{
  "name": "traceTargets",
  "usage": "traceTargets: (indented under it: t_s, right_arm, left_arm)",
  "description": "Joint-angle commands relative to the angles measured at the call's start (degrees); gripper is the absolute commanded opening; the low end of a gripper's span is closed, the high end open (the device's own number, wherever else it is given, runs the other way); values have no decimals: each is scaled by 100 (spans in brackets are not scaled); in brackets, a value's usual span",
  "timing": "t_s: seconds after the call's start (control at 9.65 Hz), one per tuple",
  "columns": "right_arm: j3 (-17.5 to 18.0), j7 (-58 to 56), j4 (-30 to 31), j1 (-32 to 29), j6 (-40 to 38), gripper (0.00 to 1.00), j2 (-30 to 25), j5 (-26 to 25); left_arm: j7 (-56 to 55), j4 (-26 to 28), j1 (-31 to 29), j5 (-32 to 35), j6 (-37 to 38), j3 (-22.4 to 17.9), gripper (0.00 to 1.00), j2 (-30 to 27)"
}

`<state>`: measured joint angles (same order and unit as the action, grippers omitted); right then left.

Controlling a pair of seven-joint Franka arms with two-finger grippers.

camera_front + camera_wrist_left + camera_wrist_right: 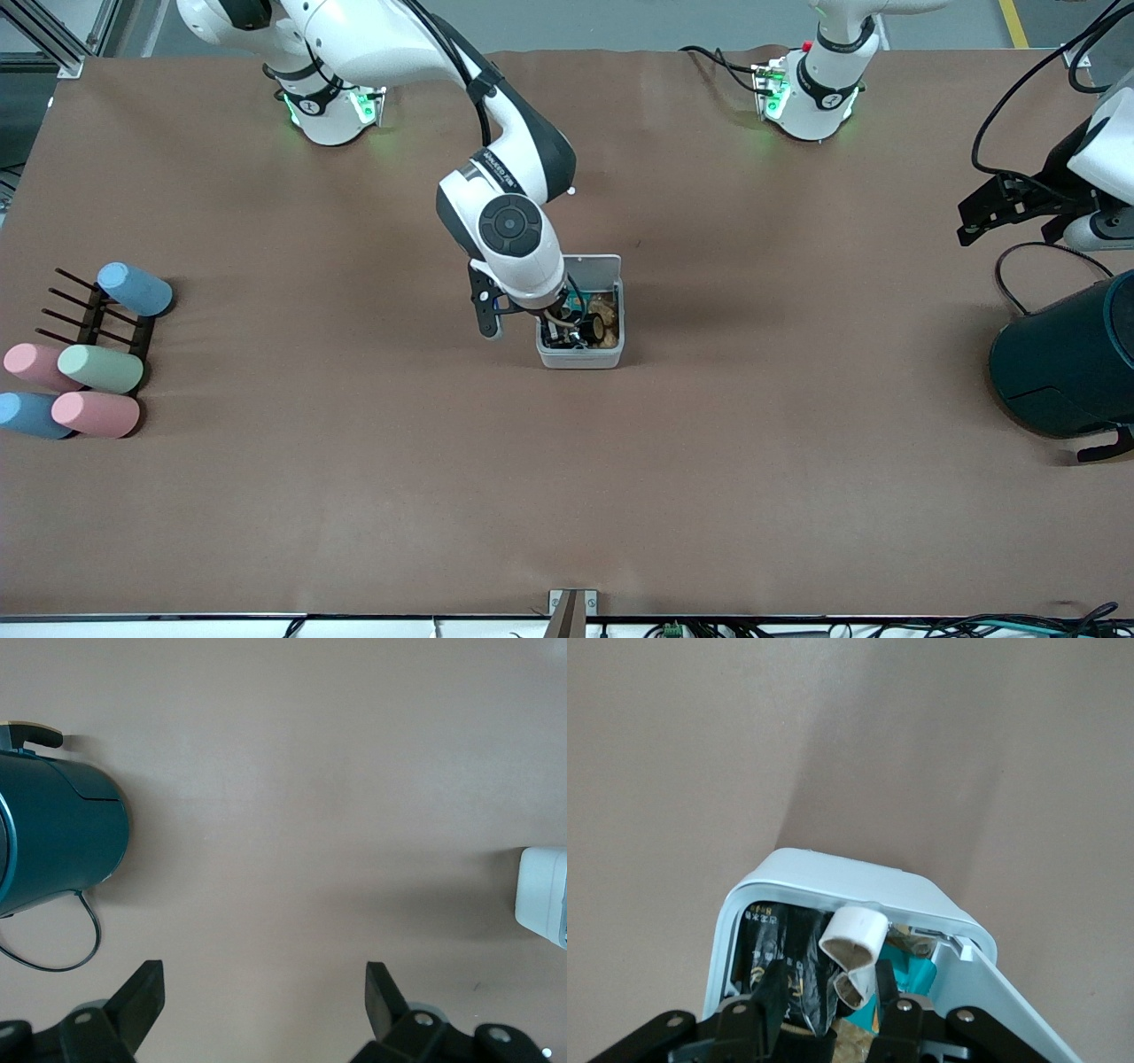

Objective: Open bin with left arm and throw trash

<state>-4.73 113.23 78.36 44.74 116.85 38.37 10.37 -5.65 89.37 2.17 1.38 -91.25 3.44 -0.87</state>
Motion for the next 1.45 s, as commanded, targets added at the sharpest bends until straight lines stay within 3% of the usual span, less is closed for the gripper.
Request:
traceTargets:
  t_s: [0.0, 0.21, 0.52, 0.93, 1.14, 1.24, 1.35]
  right_arm:
    - [-2, -82, -14, -18, -66, 48, -75, 79]
    - [16, -82, -22, -61, -83, 49, -119, 88]
    - [-28, -474, -14, -394, -609, 50, -627, 79]
    - [-37, -4141, 56, -2289, -2724, 52, -1576, 71]
    - [-46, -6222, 310, -3291, -3394, 55, -2190, 27]
    - [-46, -7295, 390, -3688, -3693, 61, -2472, -8]
    - [-46, -8420, 399, -3944, -4052, 81, -2692, -243]
  left_arm:
    - [37, -121, -23, -86, 20, 8, 100, 52]
    - [46, -121, -41, -86, 20, 8, 100, 52]
    - [29, -112, -41, -77, 20, -1, 100, 60]
    - [2, -121, -59, -77, 28, -19, 100, 60]
    - [2, -121, -59, -77, 28, -28, 100, 60]
    - [2, -121, -59, -60, 28, -28, 100, 60]
    - [2, -121, -59, -68, 28, -28, 100, 60]
